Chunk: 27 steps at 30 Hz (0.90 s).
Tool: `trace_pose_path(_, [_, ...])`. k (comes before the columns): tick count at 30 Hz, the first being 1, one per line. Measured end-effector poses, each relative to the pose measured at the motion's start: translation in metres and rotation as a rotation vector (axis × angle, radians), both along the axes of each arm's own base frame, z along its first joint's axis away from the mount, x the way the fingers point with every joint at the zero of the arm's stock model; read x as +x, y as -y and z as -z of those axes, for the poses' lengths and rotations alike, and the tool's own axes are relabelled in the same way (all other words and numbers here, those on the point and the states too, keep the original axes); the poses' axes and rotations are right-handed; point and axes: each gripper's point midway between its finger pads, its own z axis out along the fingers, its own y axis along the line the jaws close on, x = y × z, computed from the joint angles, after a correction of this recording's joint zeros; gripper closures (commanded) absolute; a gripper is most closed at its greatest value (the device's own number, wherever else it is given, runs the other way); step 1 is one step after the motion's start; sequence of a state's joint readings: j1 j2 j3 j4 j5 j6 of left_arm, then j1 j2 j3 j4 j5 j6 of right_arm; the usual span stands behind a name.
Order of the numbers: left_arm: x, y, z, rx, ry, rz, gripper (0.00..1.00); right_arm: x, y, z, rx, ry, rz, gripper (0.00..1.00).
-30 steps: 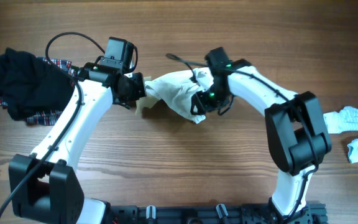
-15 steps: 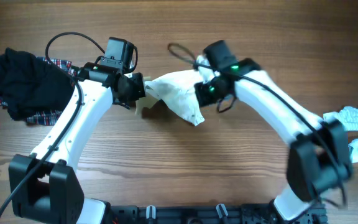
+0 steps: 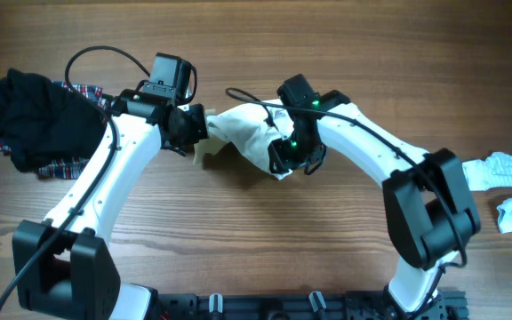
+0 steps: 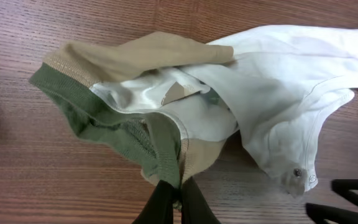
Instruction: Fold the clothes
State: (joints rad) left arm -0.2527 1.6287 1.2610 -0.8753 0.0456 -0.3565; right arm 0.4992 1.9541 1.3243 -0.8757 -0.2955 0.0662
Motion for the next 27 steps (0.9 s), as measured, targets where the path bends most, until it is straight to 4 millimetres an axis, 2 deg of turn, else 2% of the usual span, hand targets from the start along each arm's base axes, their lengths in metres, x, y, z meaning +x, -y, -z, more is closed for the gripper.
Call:
trace_pose_path(4, [0.000,0.000,0.000,0.000,0.000,0.000,0.96,-0.005,0.002,0.010,-0.018,-0.034,-0.001,0.45])
trace_pose_path(11, [0.002,0.000,-0.001,-0.002,0.007,0.000,0.96,-0.008,0.004,0.011,-0.027,-0.046,-0.002,0.45])
trace_pose_path(16, [0.002,0.000,-0.001,-0.002,0.007,0.000,0.96,-0.013,-0.003,0.020,-0.025,-0.027,-0.026,0.46])
trace_pose_path(18, [0.002,0.000,-0.001,-0.002,0.007,0.000,0.96,-0.011,-0.002,0.021,-0.024,-0.006,0.004,0.72])
trace_pose_path(19, [0.002,0.000,-0.001,-0.002,0.007,0.000,0.96,-0.009,-0.001,0.023,-0.034,0.008,0.014,0.90])
trace_pose_path(20, [0.002,0.000,-0.001,-0.002,0.007,0.000,0.96,-0.007,0.001,0.024,-0.047,0.018,0.028,0.96])
trace_pose_path(23, [0.002,0.000,-0.001,-0.002,0.007,0.000,0.96,-0.004,0.006,0.026,-0.070,0.028,0.055,0.96])
trace_pose_path(27, [0.002,0.000,-0.001,-0.002,0.007,0.000,0.96,-0.017,0.018,0.019,-0.115,-0.013,0.057,0.96])
